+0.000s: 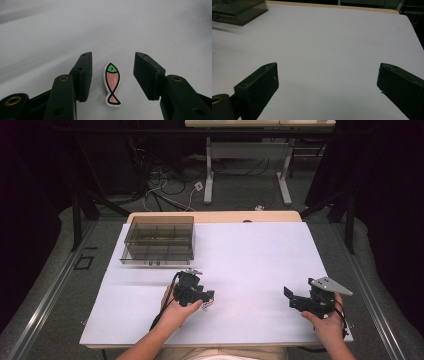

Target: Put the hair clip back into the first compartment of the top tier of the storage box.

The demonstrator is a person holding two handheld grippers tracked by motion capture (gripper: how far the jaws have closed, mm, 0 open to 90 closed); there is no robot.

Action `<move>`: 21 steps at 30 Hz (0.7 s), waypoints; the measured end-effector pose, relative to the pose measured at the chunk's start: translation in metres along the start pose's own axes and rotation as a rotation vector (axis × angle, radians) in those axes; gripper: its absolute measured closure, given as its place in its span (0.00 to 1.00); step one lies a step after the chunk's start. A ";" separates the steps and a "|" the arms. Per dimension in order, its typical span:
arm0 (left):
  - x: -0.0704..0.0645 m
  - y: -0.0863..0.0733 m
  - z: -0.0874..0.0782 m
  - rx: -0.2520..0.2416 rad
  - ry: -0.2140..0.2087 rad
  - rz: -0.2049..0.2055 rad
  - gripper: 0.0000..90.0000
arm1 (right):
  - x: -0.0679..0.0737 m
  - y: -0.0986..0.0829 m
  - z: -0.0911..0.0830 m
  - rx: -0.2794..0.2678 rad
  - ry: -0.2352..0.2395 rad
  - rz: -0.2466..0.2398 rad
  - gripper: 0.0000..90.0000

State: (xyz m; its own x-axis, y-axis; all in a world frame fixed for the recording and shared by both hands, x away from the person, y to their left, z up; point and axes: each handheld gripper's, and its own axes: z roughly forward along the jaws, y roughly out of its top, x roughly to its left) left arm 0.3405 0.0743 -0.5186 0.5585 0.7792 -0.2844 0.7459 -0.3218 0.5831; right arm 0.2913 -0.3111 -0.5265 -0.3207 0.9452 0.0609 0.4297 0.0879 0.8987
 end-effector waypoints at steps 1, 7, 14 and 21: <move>0.000 -0.001 0.001 0.009 0.003 0.002 0.55 | 0.000 0.000 0.000 0.000 0.001 -0.001 0.04; 0.000 -0.003 0.006 0.028 0.021 -0.001 0.56 | 0.001 0.000 0.000 -0.004 -0.003 0.009 0.04; -0.001 -0.006 0.010 0.073 0.026 0.021 0.58 | 0.001 0.000 0.000 0.005 -0.001 0.008 0.04; 0.000 -0.008 0.013 0.108 0.009 0.026 0.60 | 0.000 0.000 0.000 0.014 -0.003 0.001 0.04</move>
State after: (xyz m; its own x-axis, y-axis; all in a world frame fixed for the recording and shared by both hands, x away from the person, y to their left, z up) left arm 0.3389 0.0695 -0.5333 0.5755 0.7743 -0.2632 0.7662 -0.3981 0.5044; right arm 0.2909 -0.3115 -0.5265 -0.3182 0.9461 0.0606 0.4415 0.0913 0.8926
